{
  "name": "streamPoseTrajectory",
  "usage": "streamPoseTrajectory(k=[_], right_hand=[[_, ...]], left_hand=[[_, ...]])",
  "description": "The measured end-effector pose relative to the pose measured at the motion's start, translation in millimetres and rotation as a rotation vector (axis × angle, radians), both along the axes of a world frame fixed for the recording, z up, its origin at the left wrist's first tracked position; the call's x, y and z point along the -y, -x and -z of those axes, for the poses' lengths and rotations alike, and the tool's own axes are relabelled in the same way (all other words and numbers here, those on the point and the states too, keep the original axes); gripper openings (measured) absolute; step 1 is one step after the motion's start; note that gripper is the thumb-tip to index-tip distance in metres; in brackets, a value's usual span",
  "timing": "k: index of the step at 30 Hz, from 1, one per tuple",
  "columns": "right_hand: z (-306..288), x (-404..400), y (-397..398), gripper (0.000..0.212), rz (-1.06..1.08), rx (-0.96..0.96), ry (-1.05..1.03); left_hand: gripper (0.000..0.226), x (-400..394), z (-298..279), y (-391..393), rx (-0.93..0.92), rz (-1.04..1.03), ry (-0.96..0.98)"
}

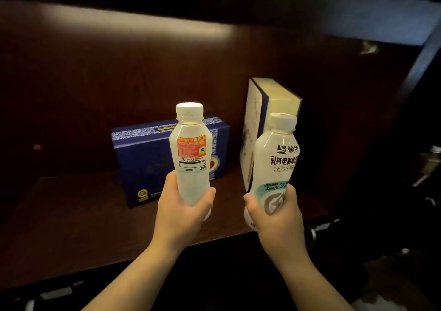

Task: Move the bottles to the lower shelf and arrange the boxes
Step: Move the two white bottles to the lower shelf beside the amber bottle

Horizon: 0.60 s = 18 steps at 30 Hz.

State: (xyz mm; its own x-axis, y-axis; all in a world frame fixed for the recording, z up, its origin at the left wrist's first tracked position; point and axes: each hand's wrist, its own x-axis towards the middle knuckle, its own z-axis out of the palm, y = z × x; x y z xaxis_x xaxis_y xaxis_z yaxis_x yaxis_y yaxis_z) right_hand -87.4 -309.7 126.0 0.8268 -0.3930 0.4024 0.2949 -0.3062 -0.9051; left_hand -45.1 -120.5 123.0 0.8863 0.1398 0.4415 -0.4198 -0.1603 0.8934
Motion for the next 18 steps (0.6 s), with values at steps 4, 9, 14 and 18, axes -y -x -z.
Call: streamPoseTrajectory(k=[4, 9, 14, 18], right_hand=[[-32.6, 64.4, 50.1, 0.043, 0.081, 0.053, 0.028], [-47.0, 154.3, 121.0, 0.042, 0.147, 0.067, 0.010], [-53.5, 241.8, 190.4, 0.046, 0.227, 0.055, 0.021], [-59.4, 306.8, 236.6, 0.045, 0.312, 0.045, 0.034]], left_hand=[[0.049, 72.2, -36.0, 27.9, 0.046, 0.161, -0.012], [0.048, 178.2, -57.1, 78.9, 0.099, 0.225, -0.049], [0.049, 282.7, -61.5, 132.0, 0.092, 0.294, 0.005], [0.049, 354.9, -65.2, 168.3, 0.087, 0.355, 0.016]])
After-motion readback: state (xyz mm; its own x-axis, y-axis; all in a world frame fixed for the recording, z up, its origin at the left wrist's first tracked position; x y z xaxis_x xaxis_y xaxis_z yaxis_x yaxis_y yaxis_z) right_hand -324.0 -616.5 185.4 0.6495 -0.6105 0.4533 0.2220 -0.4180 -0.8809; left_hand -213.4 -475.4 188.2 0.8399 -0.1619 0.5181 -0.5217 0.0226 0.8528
